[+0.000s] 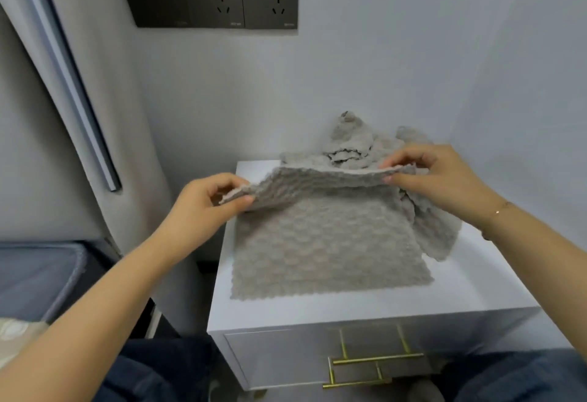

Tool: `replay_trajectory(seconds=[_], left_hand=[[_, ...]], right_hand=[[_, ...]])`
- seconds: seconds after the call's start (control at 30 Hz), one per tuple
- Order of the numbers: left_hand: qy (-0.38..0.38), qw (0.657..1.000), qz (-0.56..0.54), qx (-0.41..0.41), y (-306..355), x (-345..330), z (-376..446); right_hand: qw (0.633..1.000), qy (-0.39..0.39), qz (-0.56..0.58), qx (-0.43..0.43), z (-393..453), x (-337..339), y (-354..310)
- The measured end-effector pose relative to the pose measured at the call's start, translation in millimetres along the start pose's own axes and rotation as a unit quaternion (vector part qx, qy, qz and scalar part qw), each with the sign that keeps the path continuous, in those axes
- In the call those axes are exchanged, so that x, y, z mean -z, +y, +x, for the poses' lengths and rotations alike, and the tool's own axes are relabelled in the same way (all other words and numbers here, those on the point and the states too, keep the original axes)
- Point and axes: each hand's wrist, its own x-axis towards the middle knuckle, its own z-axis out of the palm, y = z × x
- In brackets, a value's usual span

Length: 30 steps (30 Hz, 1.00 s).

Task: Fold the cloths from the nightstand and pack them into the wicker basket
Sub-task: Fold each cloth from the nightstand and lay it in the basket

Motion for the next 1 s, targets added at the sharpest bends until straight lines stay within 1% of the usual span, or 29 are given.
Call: replay_trajectory(seconds=[0.07, 0.13, 0.2, 0.27, 0.33, 0.43, 0.57, 0.67, 0.73, 0.83, 0.9, 1.0], left_hand=[[-0.019, 0.998, 0.054, -0.04, -9.8, -4.8, -17.5], [-0.044, 0.99, 0.102, -0.082, -19.7, -6.9, -31.0], [-0.081, 0.98, 0.142, -0.111, -28.2, -8.8, -40.8], [-0.11, 0.972, 0.164, -0.126, -35.4, -11.6, -49.3], [-0.119, 0.968, 0.171, -0.137, -36.7, -13.4, -56.1], [-0.106, 0.973, 0.15, -0.139, -32.1, -14.3, -62.3], [-0.109, 0.971, 0.146, -0.152, -26.1, -20.1, -70.8], [-0.089, 0.974, 0.136, -0.159, -21.9, -18.2, -73.8], [-0.087, 0.974, 0.127, -0.165, -19.6, -16.7, -75.5], [-0.14, 0.971, 0.12, -0.151, -22.1, -18.4, -78.8], [-0.171, 0.963, 0.145, -0.148, -25.7, -21.7, -81.1], [-0.181, 0.962, 0.158, -0.133, -25.6, -21.5, -83.5]], right_hand=[[0.994, -0.042, -0.087, 0.046, -10.1, 0.9, 6.9], [0.973, -0.098, -0.181, 0.104, -21.0, -1.8, 19.4], [0.953, -0.158, -0.226, 0.122, -33.9, -4.3, 31.1], [0.94, -0.183, -0.256, 0.13, -44.9, -6.3, 38.1], [0.938, -0.179, -0.262, 0.141, -51.9, -6.5, 42.5], [0.941, -0.172, -0.255, 0.14, -59.9, -6.4, 42.7], [0.937, -0.192, -0.262, 0.131, -69.4, -8.2, 39.4], [0.949, -0.179, -0.232, 0.121, -69.2, -6.8, 31.1], [0.945, -0.188, -0.239, 0.121, -70.2, -5.9, 31.1], [0.928, -0.239, -0.269, 0.097, -74.6, -8.9, 41.2], [0.928, -0.252, -0.263, 0.077, -75.7, -9.8, 48.4], [0.935, -0.258, -0.238, 0.059, -76.6, -9.0, 44.4]])
